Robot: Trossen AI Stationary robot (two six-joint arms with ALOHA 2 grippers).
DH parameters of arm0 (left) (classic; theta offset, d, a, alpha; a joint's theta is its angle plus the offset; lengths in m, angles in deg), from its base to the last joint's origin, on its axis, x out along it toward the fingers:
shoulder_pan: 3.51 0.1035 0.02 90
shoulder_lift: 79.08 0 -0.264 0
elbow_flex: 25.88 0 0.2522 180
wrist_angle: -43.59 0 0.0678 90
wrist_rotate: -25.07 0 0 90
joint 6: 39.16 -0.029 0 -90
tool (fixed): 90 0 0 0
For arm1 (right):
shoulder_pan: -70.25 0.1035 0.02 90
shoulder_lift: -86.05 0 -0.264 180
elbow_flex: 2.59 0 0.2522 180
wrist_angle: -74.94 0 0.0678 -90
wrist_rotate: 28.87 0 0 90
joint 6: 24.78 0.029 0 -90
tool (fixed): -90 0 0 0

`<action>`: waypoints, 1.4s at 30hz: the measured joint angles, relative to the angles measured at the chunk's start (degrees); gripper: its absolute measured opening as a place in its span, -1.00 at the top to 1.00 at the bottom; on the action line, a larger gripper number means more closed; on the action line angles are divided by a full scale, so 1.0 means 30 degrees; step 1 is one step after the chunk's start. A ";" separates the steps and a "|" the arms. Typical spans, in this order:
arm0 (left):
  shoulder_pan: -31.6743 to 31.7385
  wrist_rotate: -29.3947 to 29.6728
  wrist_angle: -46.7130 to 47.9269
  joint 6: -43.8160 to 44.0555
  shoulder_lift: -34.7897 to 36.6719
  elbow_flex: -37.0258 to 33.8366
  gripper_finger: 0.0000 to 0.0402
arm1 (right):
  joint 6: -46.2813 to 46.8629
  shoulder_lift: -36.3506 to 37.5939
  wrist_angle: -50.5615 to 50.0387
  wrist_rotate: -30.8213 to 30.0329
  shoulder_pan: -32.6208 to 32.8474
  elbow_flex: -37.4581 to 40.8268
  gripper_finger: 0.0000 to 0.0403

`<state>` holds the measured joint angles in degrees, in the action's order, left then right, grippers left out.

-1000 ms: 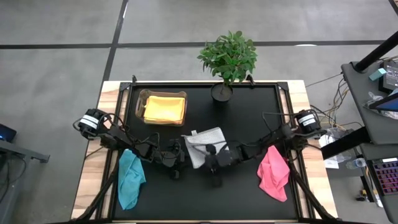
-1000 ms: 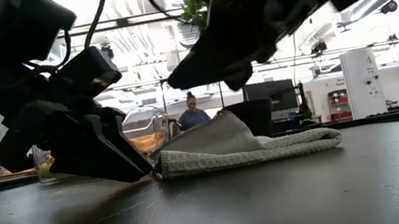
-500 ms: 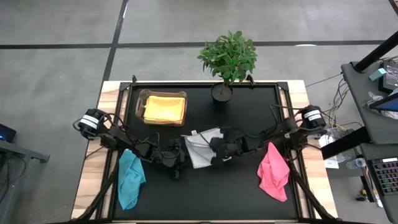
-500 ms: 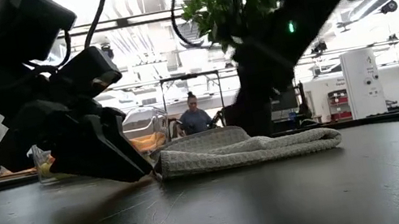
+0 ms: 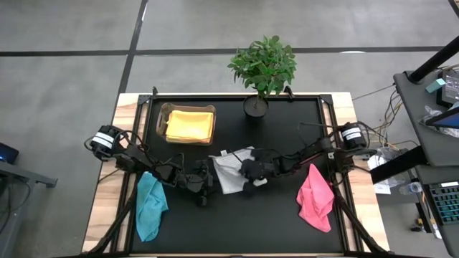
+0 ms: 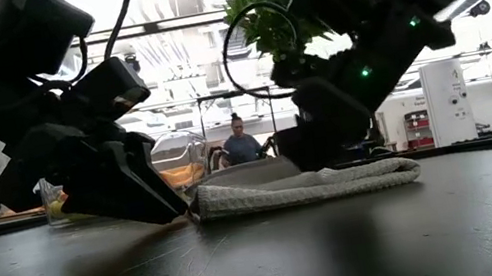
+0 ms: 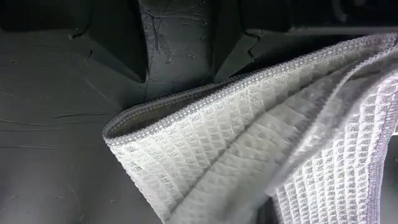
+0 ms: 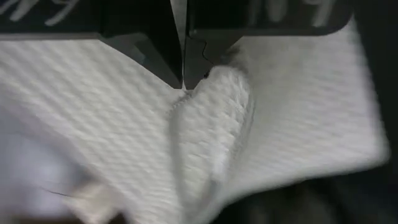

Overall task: Fold microfiber towels
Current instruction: Fold the gray towel, then put the gray towel into the transparent bin

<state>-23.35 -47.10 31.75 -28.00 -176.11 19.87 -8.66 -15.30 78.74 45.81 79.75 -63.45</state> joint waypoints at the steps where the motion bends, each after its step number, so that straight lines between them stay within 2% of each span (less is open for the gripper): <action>1: 0.0000 0.0001 0.0002 0.0000 0.0000 0.0000 0.15 | 0.0001 -0.0353 0.0721 0.0604 0.0087 -0.0108 0.94; 4: 0.0000 0.0000 0.0007 -0.0001 0.0000 0.0000 0.15 | -0.0069 -0.1304 0.2726 0.2025 0.0509 -0.0651 0.94; 7: 0.0000 0.0007 0.0020 -0.0007 0.0000 0.0000 0.15 | -0.0364 -0.2100 0.3337 0.3406 0.1072 -0.1715 0.94; 15: 0.0000 -0.0369 0.0733 0.0192 0.0131 0.0027 0.15 | -0.1027 -0.3262 0.2955 0.3557 0.1958 -0.4673 0.94; 20: -0.0007 -0.1162 0.3247 0.1198 0.1362 0.0036 0.15 | -0.1194 -0.3448 0.0466 0.2608 0.1966 -0.6283 0.94; 25: -0.0015 -0.1501 0.5924 0.1485 0.3648 -0.0029 0.15 | -0.1935 -0.3180 -0.1810 0.2004 0.2054 -0.7336 0.94; 33: -0.0029 -0.1508 0.9189 0.2111 0.7215 -0.0015 0.15 | -0.1612 -0.2540 -0.4909 0.0521 0.2516 -0.7363 0.94; 35: -0.0029 -0.1517 0.9277 0.2343 0.7878 -0.0015 0.15 | -0.1093 -0.2266 -0.6222 -0.0111 0.2669 -0.7321 0.94; 38: -0.0029 -0.1523 0.7475 0.2639 0.7991 -0.0015 0.15 | -0.0390 -0.1893 -0.7866 -0.0887 0.2931 -0.7280 0.94; 41: -0.0029 -0.1509 0.5418 0.2811 0.6933 -0.0007 0.15 | 0.0733 -0.1422 -0.9194 -0.1102 0.3033 -0.7260 0.94; 42: -0.0024 -0.1450 0.5224 0.3682 0.6524 0.0044 0.15 | 0.1440 -0.1179 -0.9759 -0.1201 0.3037 -0.7248 0.94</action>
<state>-23.42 -51.45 47.43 -16.96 -156.54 20.00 -4.34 -18.84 49.46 42.21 88.86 -85.19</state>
